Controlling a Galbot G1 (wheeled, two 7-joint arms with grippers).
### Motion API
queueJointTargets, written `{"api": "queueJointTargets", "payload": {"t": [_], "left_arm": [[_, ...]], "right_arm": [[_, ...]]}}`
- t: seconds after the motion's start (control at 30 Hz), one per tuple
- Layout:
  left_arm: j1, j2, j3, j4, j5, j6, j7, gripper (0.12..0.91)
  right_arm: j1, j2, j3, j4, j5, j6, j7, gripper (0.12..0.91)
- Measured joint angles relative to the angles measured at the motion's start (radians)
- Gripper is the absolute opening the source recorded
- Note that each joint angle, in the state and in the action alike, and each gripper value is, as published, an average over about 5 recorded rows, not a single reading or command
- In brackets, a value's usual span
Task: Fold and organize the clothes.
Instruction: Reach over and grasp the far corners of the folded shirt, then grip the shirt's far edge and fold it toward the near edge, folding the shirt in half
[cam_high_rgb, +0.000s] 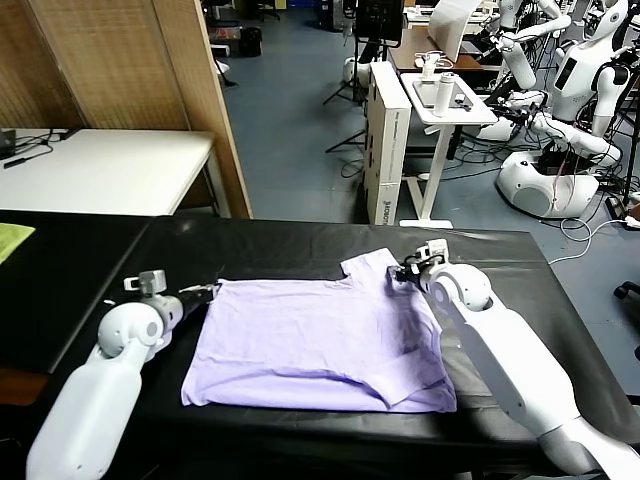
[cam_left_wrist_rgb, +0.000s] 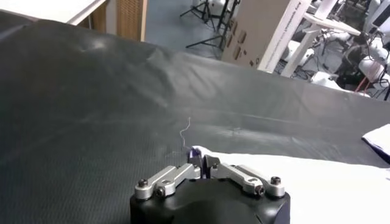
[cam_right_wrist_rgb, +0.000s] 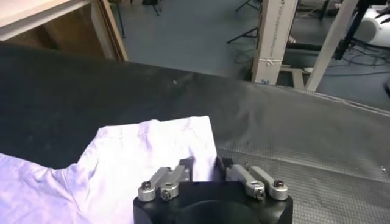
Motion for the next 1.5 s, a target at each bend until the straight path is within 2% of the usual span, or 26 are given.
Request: {"api": "queueJointTargets", "payload": {"t": [0.13,0.4,0.77,1.03,1.5], "left_arm": [[0.007,-0.001,-0.001,-0.006,0.002,0.0,0.0,0.182],[0.038,0.006,-0.027,-0.054,-0.009,0.0,-0.004,0.18],[0.131,0.024,-0.094,-0.189,-0.048,-0.013,-0.009,0.18],[0.211,0.034,-0.145,-0.285,-0.056,-0.024,-0.008,0.18],[0.333,0.032,-0.211,-0.385,-0.048,-0.043,-0.006,0.18]], "right_arm": [[-0.012,-0.006,0.014,0.019,0.003,0.0,0.0,0.206],[-0.057,-0.04,0.058,0.108,0.036,0.0,0.002,0.144],[-0.175,-0.099,0.149,0.299,0.11,0.0,0.03,0.14],[-0.271,-0.147,0.22,0.429,0.138,0.0,0.032,0.14],[-0.467,-0.231,0.332,0.611,0.156,0.0,0.034,0.14]]}}
